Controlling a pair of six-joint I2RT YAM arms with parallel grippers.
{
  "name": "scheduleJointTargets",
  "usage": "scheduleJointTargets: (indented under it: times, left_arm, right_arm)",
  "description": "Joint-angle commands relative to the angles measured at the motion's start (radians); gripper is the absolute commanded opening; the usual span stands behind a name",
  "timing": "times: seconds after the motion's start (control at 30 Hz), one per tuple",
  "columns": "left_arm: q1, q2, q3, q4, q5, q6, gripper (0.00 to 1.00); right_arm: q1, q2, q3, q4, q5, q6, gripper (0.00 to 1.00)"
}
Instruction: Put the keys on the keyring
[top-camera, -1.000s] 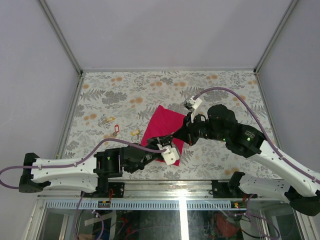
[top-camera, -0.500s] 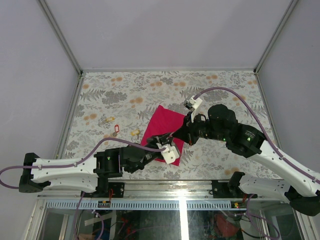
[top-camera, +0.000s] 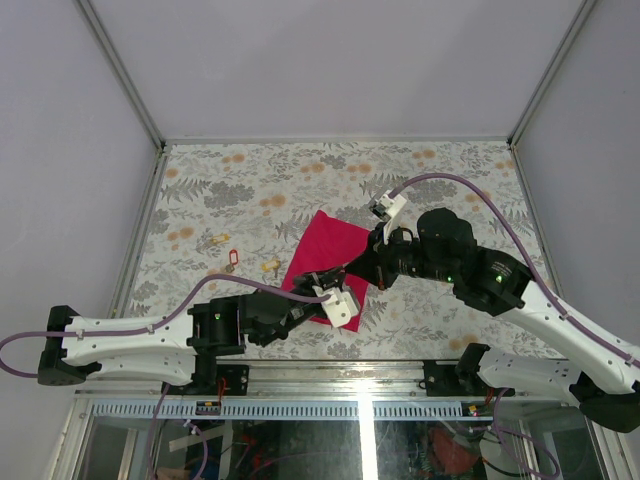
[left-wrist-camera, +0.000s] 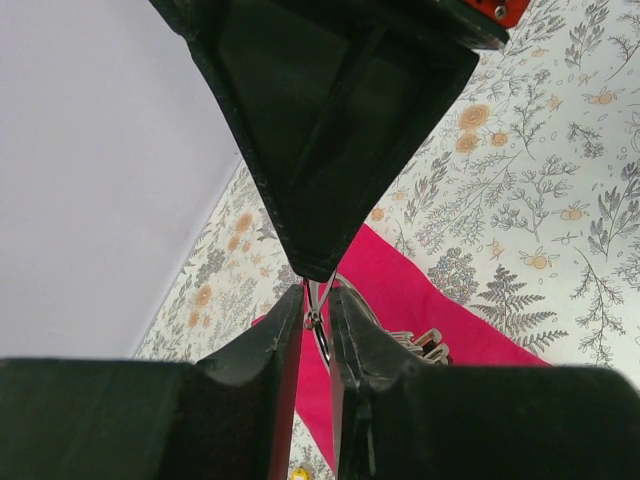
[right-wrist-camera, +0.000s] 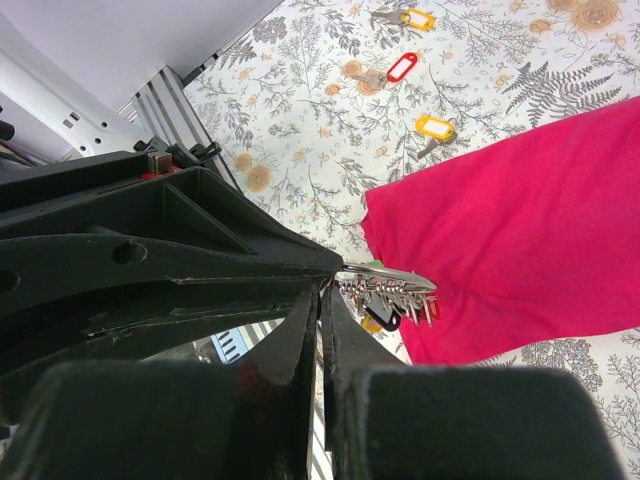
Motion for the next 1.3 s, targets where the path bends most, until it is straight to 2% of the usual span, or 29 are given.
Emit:
scheduleJointTargets:
  times: [0.0,0.23,0.43,0.93,0.97,1.13,1.27]
  left_arm:
    - [0.003,-0.02,0.021,0.097,-0.049,-0.003,0.16]
    - [0.001,-0.017,0.023,0.097,-0.056,-0.006,0.16]
    - [0.004,-0.017,0.024,0.091,-0.058,-0.006,0.01]
    - [0.002,-0.033,0.018,0.093,-0.049,-0.001,0.0]
    - [0.002,-0.032,0.018,0.093,-0.046,0.001,0.0]
    - [0.002,-0.038,0.014,0.093,-0.016,0.013,0.0]
    - [0.001,-0.047,0.01,0.095,0.0,0.017,0.0]
  right_arm:
    - [0.003,-0.038,0.044,0.027,-0.027,0.018,0.0]
    - [0.003,-0.042,0.04,0.029,-0.03,0.02,0.0]
    - [0.003,-0.044,0.037,0.029,-0.03,0.018,0.0]
    - [0.004,-0.057,0.034,0.033,-0.024,0.01,0.0]
    - [0.003,-0.058,0.032,0.036,-0.024,0.008,0.01]
    - [0.003,-0.082,0.011,0.069,-0.003,0.007,0.28]
    - [0.003,-0.121,-0.009,0.099,0.033,0.004,0.36]
